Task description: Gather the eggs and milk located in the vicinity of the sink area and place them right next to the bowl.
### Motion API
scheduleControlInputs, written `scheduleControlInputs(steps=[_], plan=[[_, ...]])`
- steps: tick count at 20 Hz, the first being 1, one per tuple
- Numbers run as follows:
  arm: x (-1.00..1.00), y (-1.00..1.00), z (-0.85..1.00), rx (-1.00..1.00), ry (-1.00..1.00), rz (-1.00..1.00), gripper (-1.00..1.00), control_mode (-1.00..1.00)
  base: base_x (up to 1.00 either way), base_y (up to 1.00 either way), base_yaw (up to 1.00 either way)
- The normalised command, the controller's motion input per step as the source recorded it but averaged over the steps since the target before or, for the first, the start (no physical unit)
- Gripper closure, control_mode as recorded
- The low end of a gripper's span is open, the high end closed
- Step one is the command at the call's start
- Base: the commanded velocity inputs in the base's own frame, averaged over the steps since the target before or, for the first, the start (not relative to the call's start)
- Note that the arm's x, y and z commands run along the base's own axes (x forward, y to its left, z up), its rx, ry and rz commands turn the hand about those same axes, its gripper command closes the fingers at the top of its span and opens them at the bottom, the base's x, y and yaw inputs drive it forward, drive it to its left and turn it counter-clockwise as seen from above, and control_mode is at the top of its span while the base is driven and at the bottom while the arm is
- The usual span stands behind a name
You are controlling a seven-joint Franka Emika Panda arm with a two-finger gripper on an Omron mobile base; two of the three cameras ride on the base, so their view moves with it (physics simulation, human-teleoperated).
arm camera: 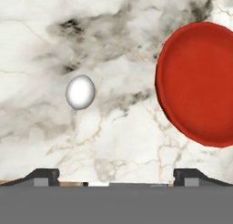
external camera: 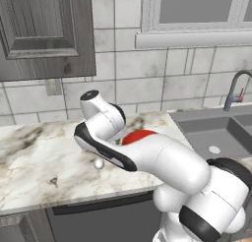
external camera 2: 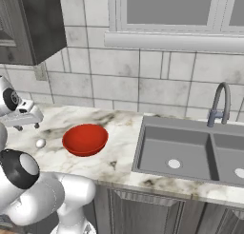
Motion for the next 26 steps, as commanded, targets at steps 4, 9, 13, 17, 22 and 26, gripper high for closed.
scheduleControlInputs(steps=[4, 9, 13, 17, 22, 26], plan=[[0.00, 0.27, -0.50, 0.03, 0.05, 0.00, -1.00, -1.00, 0.00, 0.00, 0.00], [0.19, 0.04, -0.46, 0.10, 0.02, 0.00, -1.00, -1.00, 0.00, 0.00, 0.00], [0.26, 0.00, -0.39, 0.05, 0.00, 0.00, -1.00, -1.00, 0.00, 0.00, 0.00], [0.24, 0.00, -0.29, 0.00, -0.01, -0.01, -1.00, -1.00, 0.00, 0.00, 0.00], [0.32, 0.01, -0.25, 0.00, 0.00, -0.02, -1.00, -1.00, 0.00, 0.00, 0.00], [0.27, 0.08, -0.25, 0.00, 0.00, -0.08, -1.00, -1.00, 0.00, 0.00, 0.00]])
